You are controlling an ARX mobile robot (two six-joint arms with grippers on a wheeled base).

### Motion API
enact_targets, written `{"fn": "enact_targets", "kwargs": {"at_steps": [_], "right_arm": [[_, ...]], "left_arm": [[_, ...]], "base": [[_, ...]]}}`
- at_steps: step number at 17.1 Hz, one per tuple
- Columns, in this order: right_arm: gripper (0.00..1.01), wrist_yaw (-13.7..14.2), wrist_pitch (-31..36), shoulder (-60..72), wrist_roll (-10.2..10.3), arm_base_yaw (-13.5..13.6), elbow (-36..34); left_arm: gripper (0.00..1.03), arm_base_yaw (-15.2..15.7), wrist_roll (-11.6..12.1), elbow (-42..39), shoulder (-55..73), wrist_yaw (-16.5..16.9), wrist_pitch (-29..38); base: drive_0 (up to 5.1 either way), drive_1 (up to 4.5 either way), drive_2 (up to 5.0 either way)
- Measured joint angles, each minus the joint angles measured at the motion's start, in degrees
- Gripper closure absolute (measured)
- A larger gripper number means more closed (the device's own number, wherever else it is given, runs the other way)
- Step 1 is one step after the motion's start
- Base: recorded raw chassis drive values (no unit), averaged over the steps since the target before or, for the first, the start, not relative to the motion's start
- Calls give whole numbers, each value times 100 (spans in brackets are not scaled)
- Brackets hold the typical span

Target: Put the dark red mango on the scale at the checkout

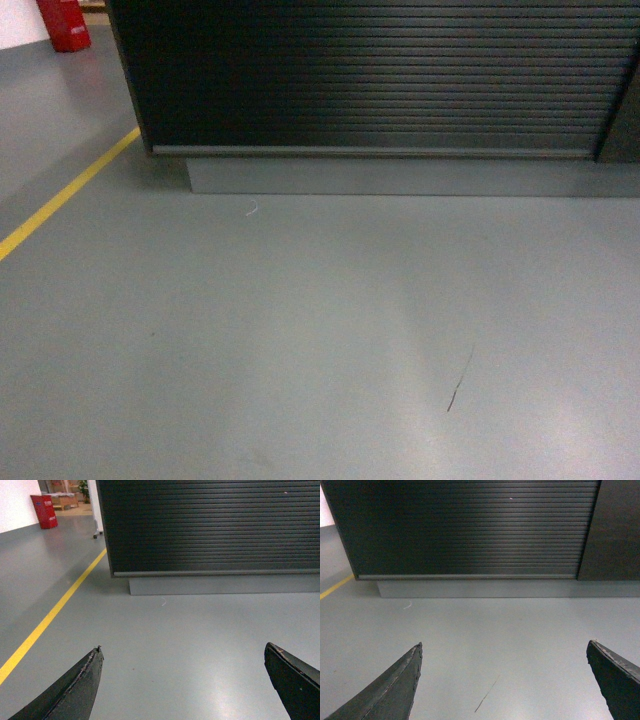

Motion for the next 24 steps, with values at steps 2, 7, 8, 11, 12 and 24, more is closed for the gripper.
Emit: {"fn": "enact_targets", "kwargs": {"at_steps": [2, 7, 8, 11, 12, 24], "right_arm": [[3, 7, -9, 0, 0, 0, 0], [3, 2, -42, 0, 0, 0, 0], [3, 4, -20, 0, 0, 0, 0], [3, 2, -39, 0, 0, 0, 0], [3, 4, -13, 0, 0, 0, 0], [3, 4, -39, 0, 2, 0, 0]], "left_arm": [[5, 0, 0, 0, 0, 2, 22], [5, 0, 0, 0, 0, 2, -22], [5, 0, -2, 0, 0, 2, -11], [5, 0, 0, 0, 0, 7, -2], [5, 0, 0, 0, 0, -2, 24], [5, 0, 0, 0, 0, 0, -15]], "base": [[-9, 422, -441], [3, 435, -429], [11, 443, -421], [10, 442, -422], [8, 440, -424], [8, 440, -424]]}}
